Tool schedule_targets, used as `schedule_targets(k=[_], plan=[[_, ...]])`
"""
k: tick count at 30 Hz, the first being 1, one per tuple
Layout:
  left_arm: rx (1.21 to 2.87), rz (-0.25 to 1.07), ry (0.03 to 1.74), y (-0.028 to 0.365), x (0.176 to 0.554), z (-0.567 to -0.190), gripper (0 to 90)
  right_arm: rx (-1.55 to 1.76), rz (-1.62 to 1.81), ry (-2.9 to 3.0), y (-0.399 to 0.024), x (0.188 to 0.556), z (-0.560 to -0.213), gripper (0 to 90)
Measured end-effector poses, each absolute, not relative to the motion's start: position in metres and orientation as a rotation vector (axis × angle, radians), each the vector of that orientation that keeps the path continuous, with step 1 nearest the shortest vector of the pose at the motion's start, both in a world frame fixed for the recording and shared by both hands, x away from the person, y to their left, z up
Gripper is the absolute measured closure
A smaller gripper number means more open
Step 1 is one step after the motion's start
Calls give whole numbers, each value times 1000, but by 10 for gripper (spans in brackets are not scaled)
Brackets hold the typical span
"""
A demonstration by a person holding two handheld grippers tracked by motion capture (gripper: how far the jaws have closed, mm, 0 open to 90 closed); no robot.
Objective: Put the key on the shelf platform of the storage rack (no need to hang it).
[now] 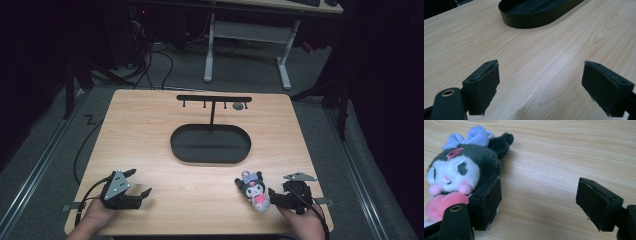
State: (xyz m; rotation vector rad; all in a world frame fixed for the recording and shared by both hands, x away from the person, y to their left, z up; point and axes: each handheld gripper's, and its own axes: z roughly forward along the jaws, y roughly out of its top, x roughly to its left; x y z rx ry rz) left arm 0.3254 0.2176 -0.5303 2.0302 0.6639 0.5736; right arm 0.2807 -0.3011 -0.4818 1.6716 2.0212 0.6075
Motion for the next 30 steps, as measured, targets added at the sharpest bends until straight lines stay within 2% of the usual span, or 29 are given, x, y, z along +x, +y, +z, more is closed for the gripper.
schedule_targets(k=[30], plan=[[2027,571,665,218,326,-530,155,1700,334,2259,-294,299,-472,258]])
